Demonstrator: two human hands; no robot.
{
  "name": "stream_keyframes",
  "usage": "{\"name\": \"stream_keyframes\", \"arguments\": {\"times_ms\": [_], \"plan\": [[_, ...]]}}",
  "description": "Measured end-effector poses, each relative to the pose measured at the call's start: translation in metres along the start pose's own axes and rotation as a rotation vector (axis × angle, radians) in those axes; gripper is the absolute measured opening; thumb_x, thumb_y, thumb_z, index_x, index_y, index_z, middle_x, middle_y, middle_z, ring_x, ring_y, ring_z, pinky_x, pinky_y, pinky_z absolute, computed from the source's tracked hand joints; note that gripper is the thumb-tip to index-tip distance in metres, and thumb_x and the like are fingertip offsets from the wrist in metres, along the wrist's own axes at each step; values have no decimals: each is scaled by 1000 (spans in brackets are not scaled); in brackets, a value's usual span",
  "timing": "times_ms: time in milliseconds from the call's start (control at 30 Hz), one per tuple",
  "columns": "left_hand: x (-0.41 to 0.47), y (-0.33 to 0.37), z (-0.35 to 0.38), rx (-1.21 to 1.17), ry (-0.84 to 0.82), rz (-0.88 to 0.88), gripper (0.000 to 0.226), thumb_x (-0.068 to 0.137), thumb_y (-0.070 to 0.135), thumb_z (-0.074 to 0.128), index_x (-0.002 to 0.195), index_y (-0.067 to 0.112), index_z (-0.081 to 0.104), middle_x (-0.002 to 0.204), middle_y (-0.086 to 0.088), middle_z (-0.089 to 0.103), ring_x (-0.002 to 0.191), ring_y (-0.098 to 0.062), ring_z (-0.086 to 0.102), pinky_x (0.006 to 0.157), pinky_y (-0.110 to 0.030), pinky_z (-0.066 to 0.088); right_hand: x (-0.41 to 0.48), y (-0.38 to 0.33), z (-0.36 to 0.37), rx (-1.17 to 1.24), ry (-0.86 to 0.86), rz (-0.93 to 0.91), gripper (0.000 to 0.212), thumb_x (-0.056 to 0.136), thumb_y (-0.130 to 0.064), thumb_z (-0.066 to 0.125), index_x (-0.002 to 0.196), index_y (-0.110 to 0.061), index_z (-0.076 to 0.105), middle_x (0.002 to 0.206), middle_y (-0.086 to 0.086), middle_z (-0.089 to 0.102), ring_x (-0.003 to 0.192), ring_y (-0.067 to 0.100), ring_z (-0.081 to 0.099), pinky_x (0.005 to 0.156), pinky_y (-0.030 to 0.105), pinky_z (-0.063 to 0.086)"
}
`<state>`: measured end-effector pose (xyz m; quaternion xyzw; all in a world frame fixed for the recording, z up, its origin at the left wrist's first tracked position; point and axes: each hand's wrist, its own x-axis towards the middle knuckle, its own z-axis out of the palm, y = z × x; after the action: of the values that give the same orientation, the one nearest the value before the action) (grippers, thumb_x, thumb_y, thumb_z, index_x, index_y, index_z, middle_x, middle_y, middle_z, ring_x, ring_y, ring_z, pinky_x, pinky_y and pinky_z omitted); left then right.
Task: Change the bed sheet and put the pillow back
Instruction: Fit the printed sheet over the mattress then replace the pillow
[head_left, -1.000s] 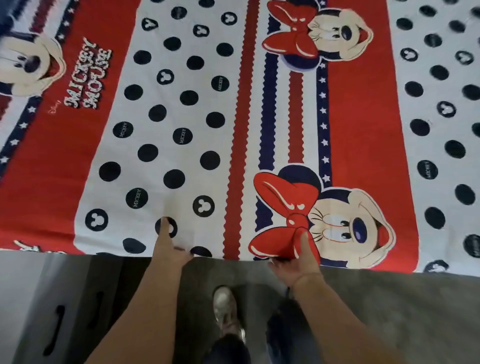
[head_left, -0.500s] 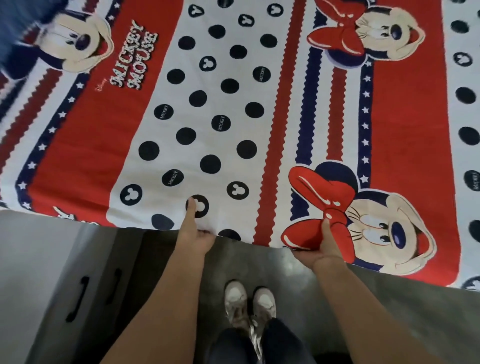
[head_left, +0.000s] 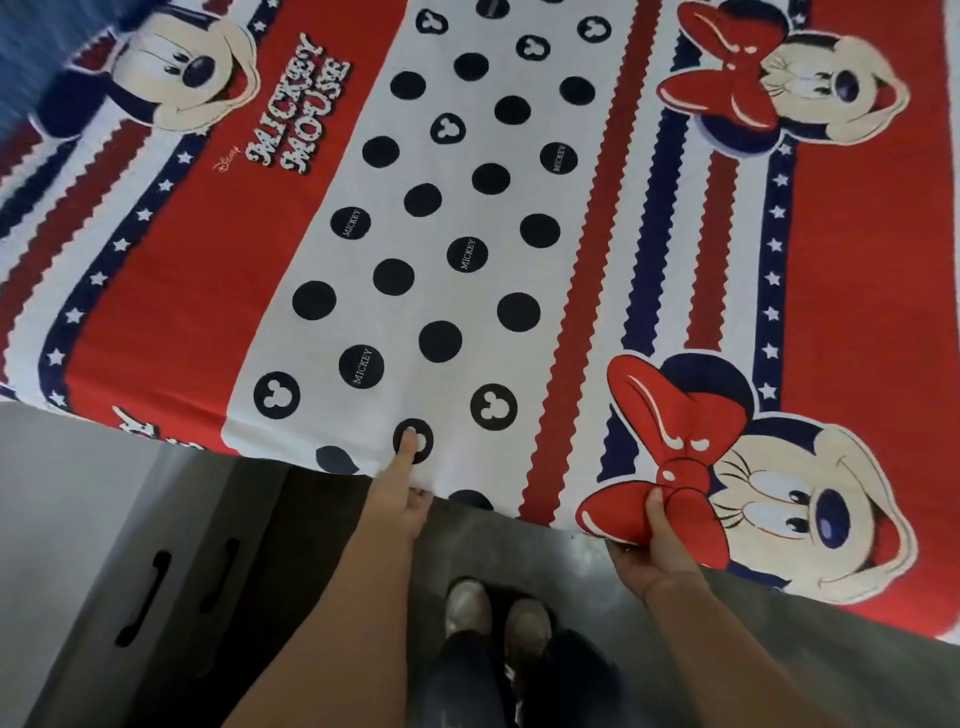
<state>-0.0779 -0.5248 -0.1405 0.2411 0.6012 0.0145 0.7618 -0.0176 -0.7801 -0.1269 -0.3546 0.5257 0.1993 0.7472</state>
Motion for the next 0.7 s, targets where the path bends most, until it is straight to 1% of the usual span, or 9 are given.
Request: {"name": "stream_keyframes", "arguments": {"times_ms": [67,100,233,300,367,467,533,567,700], "plan": [[2,2,-2,58,25,-29,40,83,32,74,112,7,62,106,-15,71,98,-28,69,91,-41,54,-3,0,4,-45,14,-20,28,88,-30,65,112,-18,57,132,9,57,103,29,61,100,49,46],[1,5,-3,78,28,-38,44,80,33,77,113,8,60,107,-15,71,99,-29,69,91,-42,54,-6,0,7,-93,39,-14,31,88,-32,64,113,-16,56,131,10,56,103,30,60,99,50,46],[-4,23,-14,152,55,-13,61,62,35,91,109,9,62,109,-8,68,99,-21,66,88,-38,55,-21,1,13,-253,173,87,82,76,-57,68,140,-13,40,119,14,56,96,32,59,87,49,49],[-9,38,-23,86,53,11,44,65,27,89,97,11,63,98,-5,66,83,-15,62,80,-34,52,-35,5,17,-278,180,159,82,74,-64,65,135,-13,43,103,12,57,96,30,59,89,52,47],[-10,62,-38,31,130,71,45,69,29,85,103,15,60,101,-3,63,81,-16,59,81,-33,48,-52,16,23,-264,150,221,72,80,-65,59,124,-11,47,93,13,55,105,32,56,98,54,42],[-4,104,-64,24,272,180,53,83,45,71,125,18,55,130,-5,58,116,-25,58,95,-36,47,-77,48,40,-236,29,349,77,81,-65,56,126,-4,48,122,14,55,114,34,54,100,50,42],[-5,133,-72,-30,288,234,24,94,41,57,111,24,56,138,-6,52,130,-25,50,103,-31,45,-85,78,55,-202,-19,415,81,82,-64,56,131,-1,45,146,12,42,139,30,35,112,46,33],[-4,148,-75,-62,310,240,15,99,35,52,111,26,55,136,-3,52,128,-22,51,104,-30,44,-88,93,66,-187,-34,429,84,84,-63,54,137,0,40,149,13,38,142,29,31,114,45,29],[0,207,-90,-181,320,234,51,95,43,56,139,21,43,123,3,54,107,-22,55,98,-44,47,-96,151,119,-97,-119,435,81,92,-57,47,145,2,31,151,18,35,141,29,31,116,45,23]]}}
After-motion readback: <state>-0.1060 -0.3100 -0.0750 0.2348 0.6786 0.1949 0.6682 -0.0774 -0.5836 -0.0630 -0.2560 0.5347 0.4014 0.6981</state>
